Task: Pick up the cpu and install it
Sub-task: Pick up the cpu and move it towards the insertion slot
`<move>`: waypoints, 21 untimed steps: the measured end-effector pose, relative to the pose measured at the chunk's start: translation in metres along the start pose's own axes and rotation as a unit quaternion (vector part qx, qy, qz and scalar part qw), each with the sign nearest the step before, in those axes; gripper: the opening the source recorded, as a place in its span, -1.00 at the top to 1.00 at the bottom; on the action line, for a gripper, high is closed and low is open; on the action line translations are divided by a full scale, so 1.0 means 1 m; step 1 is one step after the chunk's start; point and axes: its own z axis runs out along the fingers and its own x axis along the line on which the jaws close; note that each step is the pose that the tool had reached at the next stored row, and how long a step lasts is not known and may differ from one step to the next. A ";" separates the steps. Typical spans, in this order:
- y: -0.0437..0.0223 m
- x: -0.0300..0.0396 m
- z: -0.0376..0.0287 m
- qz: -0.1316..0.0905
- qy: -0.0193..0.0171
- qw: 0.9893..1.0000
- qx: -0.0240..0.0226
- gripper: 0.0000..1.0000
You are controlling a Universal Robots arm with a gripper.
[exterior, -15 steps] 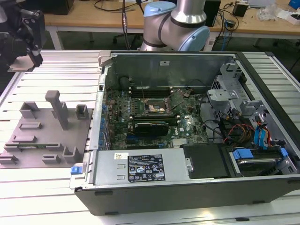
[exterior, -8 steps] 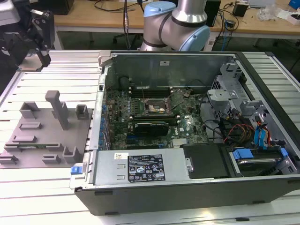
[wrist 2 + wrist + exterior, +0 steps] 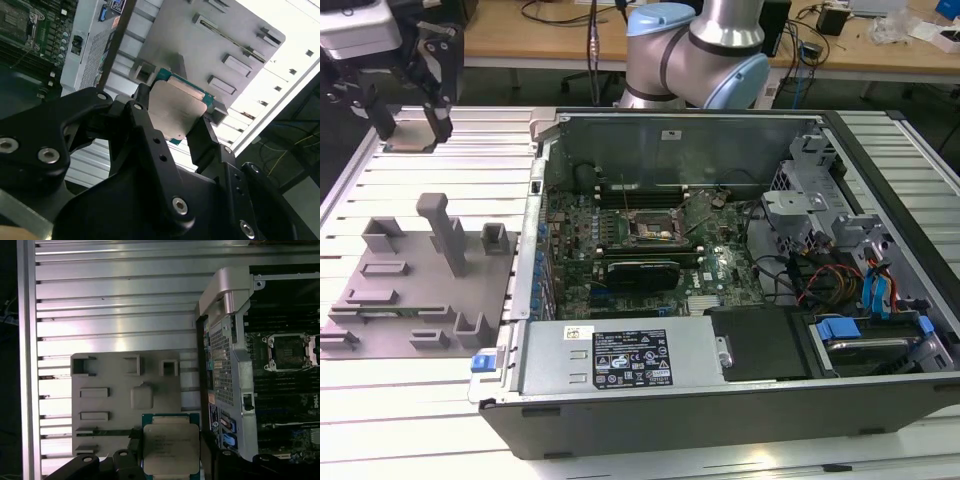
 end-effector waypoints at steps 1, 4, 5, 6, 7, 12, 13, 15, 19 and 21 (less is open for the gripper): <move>0.0001 -0.0014 0.0001 0.000 0.000 1.000 0.000 -0.09; 0.0004 -0.0068 0.0002 0.000 0.000 1.000 0.000 -0.09; 0.0005 -0.0087 0.0002 0.000 0.000 1.000 0.000 -0.09; 0.0006 -0.0101 0.0002 0.000 0.000 1.000 0.000 -0.09; 0.0007 -0.0125 0.0003 0.000 0.000 1.000 0.000 -0.09; 0.0012 -0.0221 0.0004 0.000 0.000 1.000 0.000 -0.09; 0.0013 -0.0245 0.0005 0.000 0.000 1.000 0.000 -0.09; 0.0015 -0.0285 0.0006 0.000 0.000 1.000 0.000 -0.09; 0.0019 -0.0348 0.0007 0.000 0.000 1.000 0.000 -0.09; 0.0021 -0.0389 0.0008 0.000 0.000 1.000 0.000 -0.09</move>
